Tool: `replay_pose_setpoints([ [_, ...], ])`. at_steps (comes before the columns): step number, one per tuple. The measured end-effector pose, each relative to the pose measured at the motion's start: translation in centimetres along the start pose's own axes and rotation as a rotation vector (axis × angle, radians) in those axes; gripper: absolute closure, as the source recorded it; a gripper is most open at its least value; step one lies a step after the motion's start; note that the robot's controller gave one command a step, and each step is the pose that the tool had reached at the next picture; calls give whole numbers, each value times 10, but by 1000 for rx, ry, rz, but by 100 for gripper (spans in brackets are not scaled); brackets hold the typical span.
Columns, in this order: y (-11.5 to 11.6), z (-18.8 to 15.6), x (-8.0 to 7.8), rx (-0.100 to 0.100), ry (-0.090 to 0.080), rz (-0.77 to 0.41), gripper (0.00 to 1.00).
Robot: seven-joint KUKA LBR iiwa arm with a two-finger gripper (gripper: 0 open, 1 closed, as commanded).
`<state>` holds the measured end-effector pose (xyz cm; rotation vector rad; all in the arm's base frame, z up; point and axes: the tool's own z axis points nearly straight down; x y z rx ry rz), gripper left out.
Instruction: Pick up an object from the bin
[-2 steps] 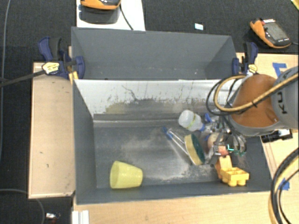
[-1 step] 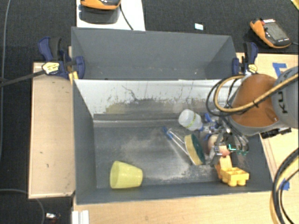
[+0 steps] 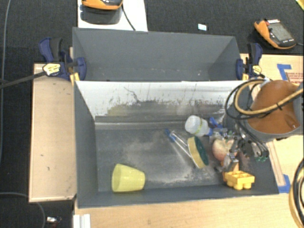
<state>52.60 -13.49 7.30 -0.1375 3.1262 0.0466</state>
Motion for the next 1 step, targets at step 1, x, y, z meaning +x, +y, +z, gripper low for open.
replay_pose_setpoints([
  [1,-1,3,-24,14,2,275,100],
])
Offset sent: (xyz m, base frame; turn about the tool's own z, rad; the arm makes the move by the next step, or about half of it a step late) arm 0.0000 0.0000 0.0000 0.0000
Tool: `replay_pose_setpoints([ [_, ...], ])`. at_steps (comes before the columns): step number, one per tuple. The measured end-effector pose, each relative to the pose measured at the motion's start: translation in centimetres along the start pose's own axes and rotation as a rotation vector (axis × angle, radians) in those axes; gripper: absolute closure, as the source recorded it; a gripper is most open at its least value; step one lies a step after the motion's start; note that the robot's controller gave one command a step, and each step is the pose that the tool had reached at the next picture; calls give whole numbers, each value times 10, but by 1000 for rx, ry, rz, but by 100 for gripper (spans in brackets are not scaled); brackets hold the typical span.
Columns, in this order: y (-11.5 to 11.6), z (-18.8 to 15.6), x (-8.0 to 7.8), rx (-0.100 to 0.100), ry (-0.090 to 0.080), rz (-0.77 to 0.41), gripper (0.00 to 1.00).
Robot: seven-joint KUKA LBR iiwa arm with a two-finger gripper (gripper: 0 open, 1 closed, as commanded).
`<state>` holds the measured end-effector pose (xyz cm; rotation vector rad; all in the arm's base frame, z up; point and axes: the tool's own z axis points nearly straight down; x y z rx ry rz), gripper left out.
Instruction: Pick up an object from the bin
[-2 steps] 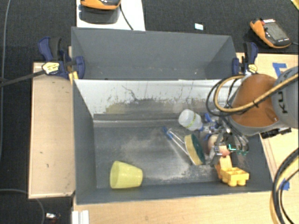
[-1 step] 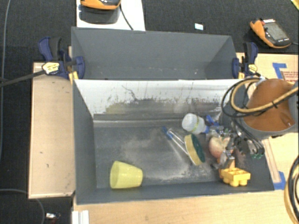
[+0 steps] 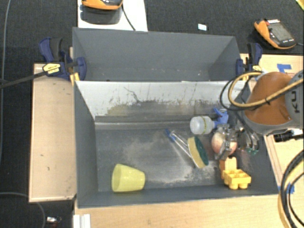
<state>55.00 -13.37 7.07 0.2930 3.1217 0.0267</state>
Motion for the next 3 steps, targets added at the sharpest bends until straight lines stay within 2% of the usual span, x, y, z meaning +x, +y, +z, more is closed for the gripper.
replay_pose_setpoints([
  [1,-1,0,0,1,0,0,0],
  [2,-1,0,0,1,0,0,100],
  [3,-1,0,0,1,0,0,100],
])
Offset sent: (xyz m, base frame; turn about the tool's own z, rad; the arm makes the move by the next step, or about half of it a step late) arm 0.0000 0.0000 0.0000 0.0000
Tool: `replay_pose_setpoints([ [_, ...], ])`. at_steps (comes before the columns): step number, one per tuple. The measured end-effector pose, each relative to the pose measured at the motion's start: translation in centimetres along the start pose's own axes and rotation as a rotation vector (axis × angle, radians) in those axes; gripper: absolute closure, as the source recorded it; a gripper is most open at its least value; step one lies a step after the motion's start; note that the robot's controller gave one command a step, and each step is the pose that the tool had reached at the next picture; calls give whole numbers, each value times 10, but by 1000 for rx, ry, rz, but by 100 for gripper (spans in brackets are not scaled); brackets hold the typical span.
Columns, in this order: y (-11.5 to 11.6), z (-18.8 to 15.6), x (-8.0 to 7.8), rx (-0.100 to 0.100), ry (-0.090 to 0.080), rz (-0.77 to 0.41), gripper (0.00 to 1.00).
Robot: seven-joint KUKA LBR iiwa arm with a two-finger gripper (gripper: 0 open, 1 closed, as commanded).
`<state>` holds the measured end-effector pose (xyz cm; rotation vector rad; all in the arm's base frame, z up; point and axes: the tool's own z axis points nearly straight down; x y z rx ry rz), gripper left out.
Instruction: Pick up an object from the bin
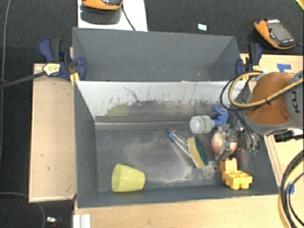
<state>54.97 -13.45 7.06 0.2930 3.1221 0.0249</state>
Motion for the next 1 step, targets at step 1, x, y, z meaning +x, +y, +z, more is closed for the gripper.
replay_pose_setpoints([
  [1,0,0,0,0,0,0,100],
])
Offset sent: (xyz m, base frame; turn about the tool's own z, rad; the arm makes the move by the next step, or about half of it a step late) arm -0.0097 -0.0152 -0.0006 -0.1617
